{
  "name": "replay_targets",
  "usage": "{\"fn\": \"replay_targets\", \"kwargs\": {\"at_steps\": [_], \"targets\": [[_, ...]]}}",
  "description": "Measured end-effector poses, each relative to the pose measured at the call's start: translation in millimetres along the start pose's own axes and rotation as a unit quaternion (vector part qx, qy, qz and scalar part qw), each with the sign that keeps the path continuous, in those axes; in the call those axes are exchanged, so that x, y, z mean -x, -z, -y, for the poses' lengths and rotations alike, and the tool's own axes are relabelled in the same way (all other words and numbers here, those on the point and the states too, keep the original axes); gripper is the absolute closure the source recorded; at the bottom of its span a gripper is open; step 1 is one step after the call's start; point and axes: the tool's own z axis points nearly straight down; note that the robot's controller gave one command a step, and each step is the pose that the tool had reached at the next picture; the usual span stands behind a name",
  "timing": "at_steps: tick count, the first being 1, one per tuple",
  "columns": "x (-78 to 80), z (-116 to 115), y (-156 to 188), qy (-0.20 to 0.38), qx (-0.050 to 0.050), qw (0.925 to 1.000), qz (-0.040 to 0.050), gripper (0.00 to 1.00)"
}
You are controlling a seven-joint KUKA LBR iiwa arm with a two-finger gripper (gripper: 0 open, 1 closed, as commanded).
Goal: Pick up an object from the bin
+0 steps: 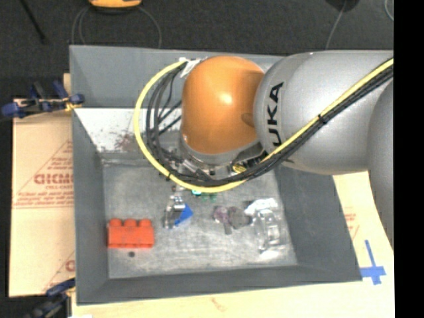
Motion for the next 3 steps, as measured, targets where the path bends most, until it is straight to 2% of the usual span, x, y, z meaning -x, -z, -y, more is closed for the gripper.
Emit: {"fn": "replay_targets", "kwargs": {"at_steps": [1, 2, 3], "targets": [[-18.1, 8, -110, 0.074, -0.001, 0.9973, -0.0003, 0.00], [-26.7, -55, -152, 0.127, 0.000, 0.9919, 0.0053, 0.00], [-23.5, -55, -149, 0.123, 0.003, 0.9924, 0.0111, 1.00]]}}
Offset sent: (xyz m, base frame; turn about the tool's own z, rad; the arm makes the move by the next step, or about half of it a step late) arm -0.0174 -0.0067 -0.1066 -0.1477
